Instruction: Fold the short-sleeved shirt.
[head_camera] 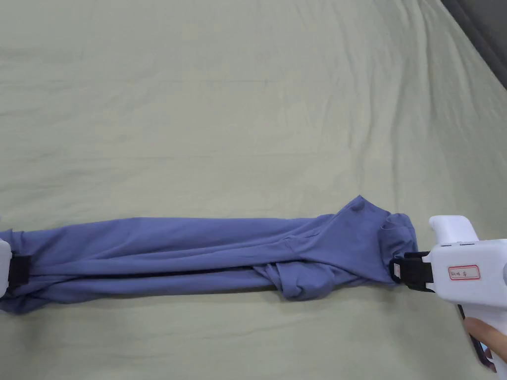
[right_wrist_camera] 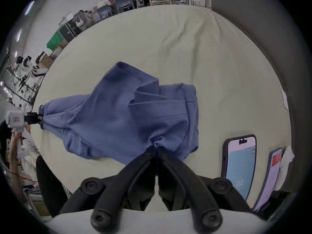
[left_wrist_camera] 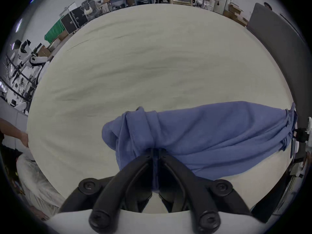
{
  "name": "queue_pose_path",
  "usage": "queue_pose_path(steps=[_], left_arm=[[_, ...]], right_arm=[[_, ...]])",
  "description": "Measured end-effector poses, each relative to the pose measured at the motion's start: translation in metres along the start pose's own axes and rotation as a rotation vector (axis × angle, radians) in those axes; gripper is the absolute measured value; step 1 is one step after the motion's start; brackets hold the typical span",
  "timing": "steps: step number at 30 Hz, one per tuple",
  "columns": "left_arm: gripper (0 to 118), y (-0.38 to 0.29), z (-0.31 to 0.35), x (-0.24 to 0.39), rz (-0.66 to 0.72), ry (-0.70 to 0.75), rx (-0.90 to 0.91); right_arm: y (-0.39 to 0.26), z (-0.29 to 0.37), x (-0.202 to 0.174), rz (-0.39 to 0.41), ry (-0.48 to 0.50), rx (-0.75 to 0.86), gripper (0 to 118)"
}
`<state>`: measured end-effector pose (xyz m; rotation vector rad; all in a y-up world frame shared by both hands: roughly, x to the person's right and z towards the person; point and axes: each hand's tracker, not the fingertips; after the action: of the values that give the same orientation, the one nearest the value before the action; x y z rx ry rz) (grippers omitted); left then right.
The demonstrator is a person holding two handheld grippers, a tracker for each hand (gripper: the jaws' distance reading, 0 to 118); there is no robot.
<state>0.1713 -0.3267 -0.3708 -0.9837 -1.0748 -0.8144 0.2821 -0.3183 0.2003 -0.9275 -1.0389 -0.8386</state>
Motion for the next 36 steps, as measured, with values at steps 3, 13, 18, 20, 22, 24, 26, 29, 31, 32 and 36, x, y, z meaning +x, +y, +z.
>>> queue_pose_path(steps=[3,13,18,20,22,24,26,29,31,32,36], left_arm=[[24,-0.001,0.006,-0.004,0.038,-0.035,0.022],[82,-0.048,0.154,-0.019,0.230,-0.114,0.474],[10,-0.092,0.217,-0.016,0.191,-0.107,0.685],[0,-0.093,0.218,-0.007,0.118,0.055,0.626],[0,-0.092,0.218,-0.012,0.101,0.046,0.561],[0,-0.087,0.205,-0.013,0.154,-0.021,0.558],[0,-0.079,0.195,-0.010,0.135,-0.020,0.522],[0,-0.061,0.165,-0.014,0.117,-0.042,0.469],[17,-0.042,0.121,-0.028,0.158,-0.196,0.407],[49,-0.035,0.100,-0.036,0.173,-0.235,0.386],[92,-0.014,0.019,-0.053,0.264,-0.207,0.191]], right_arm=[[0.002,0.003,-0.004,-0.003,0.004,0.009,5],[-0.015,0.121,-0.081,0.102,0.005,0.395,106],[-0.034,0.167,-0.115,0.122,-0.002,0.633,5],[-0.033,0.165,-0.118,0.120,0.039,0.568,5],[-0.038,0.159,-0.118,0.108,0.053,0.572,5],[-0.039,0.154,-0.119,0.113,0.040,0.540,5],[-0.039,0.152,-0.117,0.111,0.033,0.532,5],[-0.036,0.150,-0.112,0.101,0.036,0.521,5],[-0.033,0.147,-0.108,0.093,0.047,0.508,5],[-0.032,0.145,-0.107,0.089,0.051,0.501,5],[-0.026,0.132,-0.102,0.083,0.056,0.449,5]])
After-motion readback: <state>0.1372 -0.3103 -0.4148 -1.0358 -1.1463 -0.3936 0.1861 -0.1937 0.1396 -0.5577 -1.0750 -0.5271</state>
